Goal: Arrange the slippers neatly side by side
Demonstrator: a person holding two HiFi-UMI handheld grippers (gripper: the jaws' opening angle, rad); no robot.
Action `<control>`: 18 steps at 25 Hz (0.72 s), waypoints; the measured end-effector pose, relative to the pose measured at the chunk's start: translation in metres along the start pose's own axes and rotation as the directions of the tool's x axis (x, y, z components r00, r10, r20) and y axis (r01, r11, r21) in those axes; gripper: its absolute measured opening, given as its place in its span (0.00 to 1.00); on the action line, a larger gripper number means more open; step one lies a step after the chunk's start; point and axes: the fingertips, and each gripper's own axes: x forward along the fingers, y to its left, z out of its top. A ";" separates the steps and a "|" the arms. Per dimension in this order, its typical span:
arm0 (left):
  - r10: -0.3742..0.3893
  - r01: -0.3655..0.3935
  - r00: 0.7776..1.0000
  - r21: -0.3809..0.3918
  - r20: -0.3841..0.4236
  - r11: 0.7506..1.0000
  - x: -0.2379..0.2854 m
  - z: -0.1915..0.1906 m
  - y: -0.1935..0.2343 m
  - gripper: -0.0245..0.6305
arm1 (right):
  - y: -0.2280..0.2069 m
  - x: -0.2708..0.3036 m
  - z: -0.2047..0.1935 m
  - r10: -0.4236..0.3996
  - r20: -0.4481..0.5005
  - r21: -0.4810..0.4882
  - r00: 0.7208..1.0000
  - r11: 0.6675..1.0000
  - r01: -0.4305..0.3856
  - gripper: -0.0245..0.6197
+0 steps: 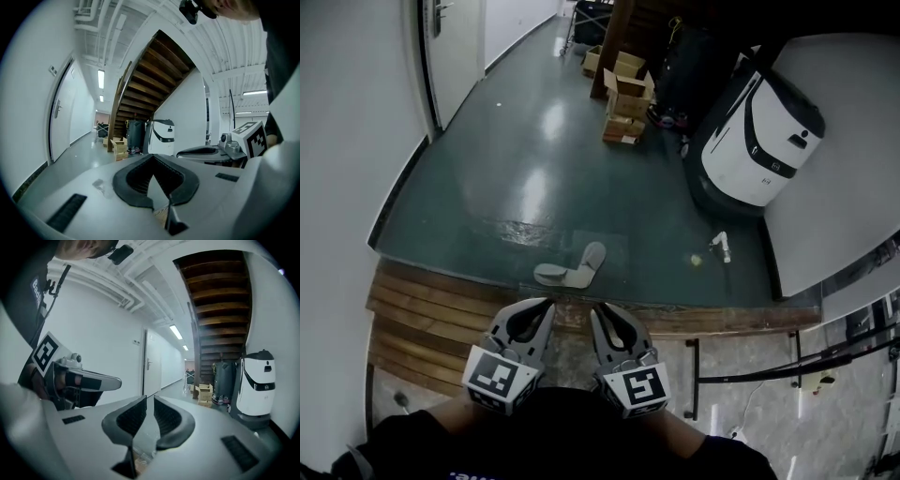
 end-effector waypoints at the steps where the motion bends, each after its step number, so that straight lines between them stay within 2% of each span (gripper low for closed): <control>1: -0.002 0.002 1.000 -0.001 0.004 1.000 -0.002 -0.001 0.006 0.04 | 0.004 0.006 -0.001 0.000 0.000 -0.017 1.000 1.000 0.000 0.09; 9: -0.030 0.029 0.999 -0.030 -0.020 0.999 0.003 -0.010 0.031 0.04 | 0.018 0.037 -0.012 0.002 -0.049 -0.022 0.999 1.000 -0.003 0.12; 14: -0.022 0.021 0.999 -0.035 -0.043 0.999 0.026 -0.016 0.040 0.04 | -0.004 0.056 -0.021 0.004 -0.068 -0.023 0.998 1.000 -0.006 0.12; 18: 0.006 -0.008 0.998 -0.028 -0.065 1.000 0.058 -0.017 0.048 0.04 | -0.030 0.076 -0.027 0.037 -0.026 -0.049 0.999 0.998 -0.038 0.15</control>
